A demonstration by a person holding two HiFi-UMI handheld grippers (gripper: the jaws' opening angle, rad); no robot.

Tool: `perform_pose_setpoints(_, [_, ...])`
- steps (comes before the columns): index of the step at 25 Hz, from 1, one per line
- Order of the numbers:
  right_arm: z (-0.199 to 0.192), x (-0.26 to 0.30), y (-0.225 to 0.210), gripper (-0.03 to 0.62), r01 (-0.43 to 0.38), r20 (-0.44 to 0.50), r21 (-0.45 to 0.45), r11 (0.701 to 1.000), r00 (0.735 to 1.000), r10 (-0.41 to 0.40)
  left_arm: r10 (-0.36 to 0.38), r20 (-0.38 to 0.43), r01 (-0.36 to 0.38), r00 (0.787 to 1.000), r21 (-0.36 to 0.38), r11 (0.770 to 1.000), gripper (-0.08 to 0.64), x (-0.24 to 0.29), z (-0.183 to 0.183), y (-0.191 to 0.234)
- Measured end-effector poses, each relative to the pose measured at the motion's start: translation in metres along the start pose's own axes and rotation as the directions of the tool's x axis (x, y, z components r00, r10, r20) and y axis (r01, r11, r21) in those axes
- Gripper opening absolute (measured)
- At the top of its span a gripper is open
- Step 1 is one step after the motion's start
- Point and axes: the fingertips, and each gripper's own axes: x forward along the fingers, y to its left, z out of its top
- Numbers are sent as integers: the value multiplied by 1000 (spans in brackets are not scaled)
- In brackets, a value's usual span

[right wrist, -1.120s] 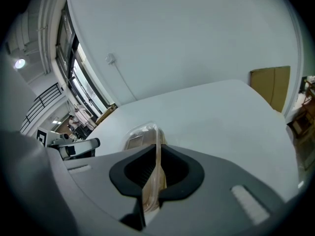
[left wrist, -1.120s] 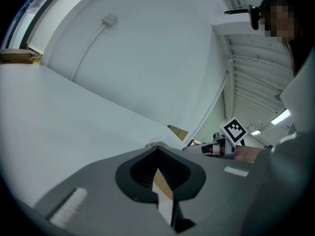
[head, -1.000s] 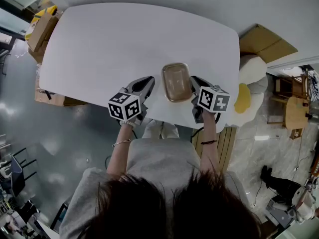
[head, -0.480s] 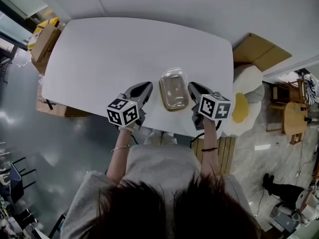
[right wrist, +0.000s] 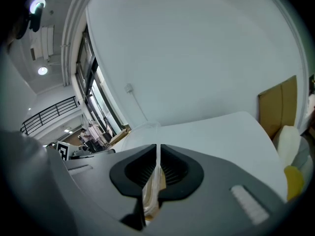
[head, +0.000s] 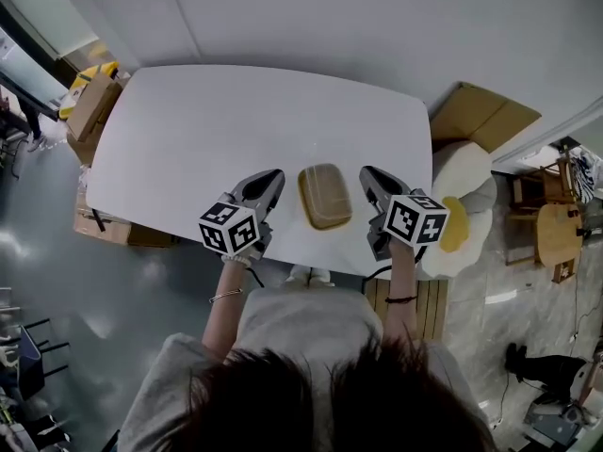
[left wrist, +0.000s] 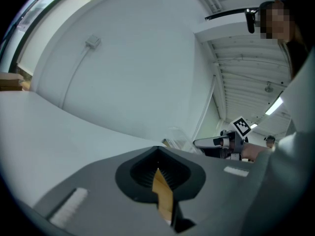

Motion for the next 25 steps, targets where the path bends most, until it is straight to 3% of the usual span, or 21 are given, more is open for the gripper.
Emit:
perform_pose_setpoints(16, [74,-50,35,34,-85,195,-70,994,976,97,-96,145,78,985,129,989,-9,-11,81,-51])
perform_pose_setpoints(25, [90,-64,52,31,-110,252,-113,988,958,136,-124,178,94,976,172,981,-9,-23,99,-61])
